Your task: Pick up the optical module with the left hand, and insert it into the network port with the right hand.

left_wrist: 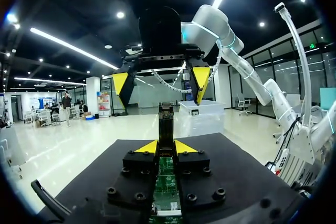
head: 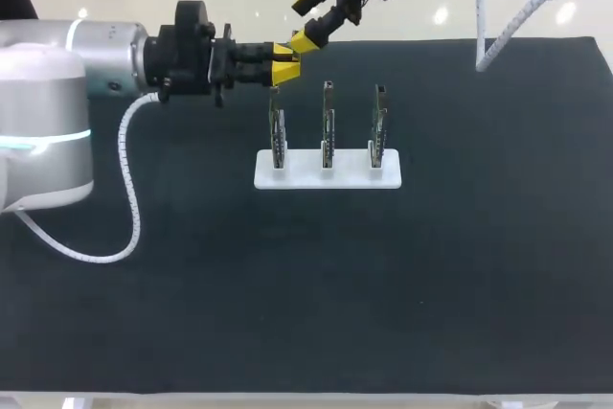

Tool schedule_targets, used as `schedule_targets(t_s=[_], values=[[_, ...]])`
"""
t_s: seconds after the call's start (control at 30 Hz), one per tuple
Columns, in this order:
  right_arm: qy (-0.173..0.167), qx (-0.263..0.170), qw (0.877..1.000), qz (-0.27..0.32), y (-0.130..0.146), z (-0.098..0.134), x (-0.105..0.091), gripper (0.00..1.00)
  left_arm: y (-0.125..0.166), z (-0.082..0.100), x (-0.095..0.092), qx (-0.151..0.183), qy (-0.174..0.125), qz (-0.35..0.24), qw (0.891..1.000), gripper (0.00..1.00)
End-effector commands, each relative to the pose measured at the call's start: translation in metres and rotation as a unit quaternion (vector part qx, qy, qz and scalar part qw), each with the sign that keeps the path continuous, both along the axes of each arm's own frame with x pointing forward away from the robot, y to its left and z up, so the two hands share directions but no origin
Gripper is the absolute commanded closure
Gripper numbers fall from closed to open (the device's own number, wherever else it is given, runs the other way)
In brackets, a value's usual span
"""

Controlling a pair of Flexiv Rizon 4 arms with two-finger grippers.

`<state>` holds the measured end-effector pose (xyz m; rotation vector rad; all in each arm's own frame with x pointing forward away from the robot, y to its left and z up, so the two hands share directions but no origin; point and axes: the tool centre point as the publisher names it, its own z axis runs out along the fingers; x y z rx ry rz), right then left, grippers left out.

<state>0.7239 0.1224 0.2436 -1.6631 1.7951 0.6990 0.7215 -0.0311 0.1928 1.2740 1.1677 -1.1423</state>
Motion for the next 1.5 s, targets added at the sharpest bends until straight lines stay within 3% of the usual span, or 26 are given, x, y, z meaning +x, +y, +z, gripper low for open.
schedule_targets(t_s=[0.03,0.17,0.27,0.33,0.47,0.63,1.07,1.13,1.17,1.2,1.4,1.47,1.5], values=[[-0.005,0.001,1.000,-0.010,0.0044,-0.0029,-0.0076,0.23,-0.0003,-0.0001,0.0005,0.000,0.000,0.000,1.000,1.00],[-0.005,0.002,1.000,-0.014,0.0066,-0.0045,-0.0094,0.26,-0.0003,-0.0001,0.0005,0.000,0.000,0.000,1.000,1.00],[-0.005,0.002,1.000,-0.014,0.0063,-0.0042,-0.0100,0.36,-0.0003,-0.0001,0.0005,0.000,0.000,0.000,1.000,1.00],[-0.005,0.001,1.000,-0.014,0.0054,-0.0038,-0.0103,0.51,-0.0003,-0.0001,0.0005,0.000,0.000,0.000,1.000,1.00],[-0.006,0.001,1.000,-0.012,0.0031,-0.0046,-0.0094,0.55,-0.0003,-0.0001,0.0005,0.000,0.000,0.000,1.000,1.00],[-0.009,0.000,1.000,-0.012,0.0024,-0.0050,-0.0085,0.67,-0.0003,-0.0001,0.0005,0.000,0.000,0.000,1.000,1.00],[-0.016,-0.001,1.000,-0.015,0.0069,-0.0063,-0.0054,0.67,-0.0003,-0.0001,0.0005,0.000,0.000,0.000,1.000,1.00],[-0.017,-0.002,1.000,-0.015,0.0071,-0.0064,-0.0054,0.80,-0.0003,-0.0001,0.0005,0.000,0.000,0.000,1.000,1.00],[-0.017,-0.002,1.000,-0.015,0.0072,-0.0065,-0.0054,0.93,-0.0003,-0.0001,0.0005,0.000,0.000,0.000,1.000,1.00],[-0.018,-0.002,1.000,-0.015,0.0072,-0.0066,-0.0054,1.00,-0.0003,-0.0001,0.0005,0.000,0.000,0.000,1.000,1.00],[-0.019,-0.003,1.000,-0.013,0.0073,-0.0072,-0.0051,1.00,-0.0003,-0.0001,0.0005,0.000,0.000,0.000,1.000,1.00],[-0.019,-0.004,1.000,-0.013,0.0074,-0.0068,-0.0049,1.00,-0.0003,-0.0001,0.0005,0.000,0.000,0.000,1.000,0.00],[-0.019,-0.004,1.000,-0.013,0.0074,-0.0067,-0.0048,1.00,-0.0003,-0.0001,0.0005,0.000,0.000,0.000,1.000,0.00]])
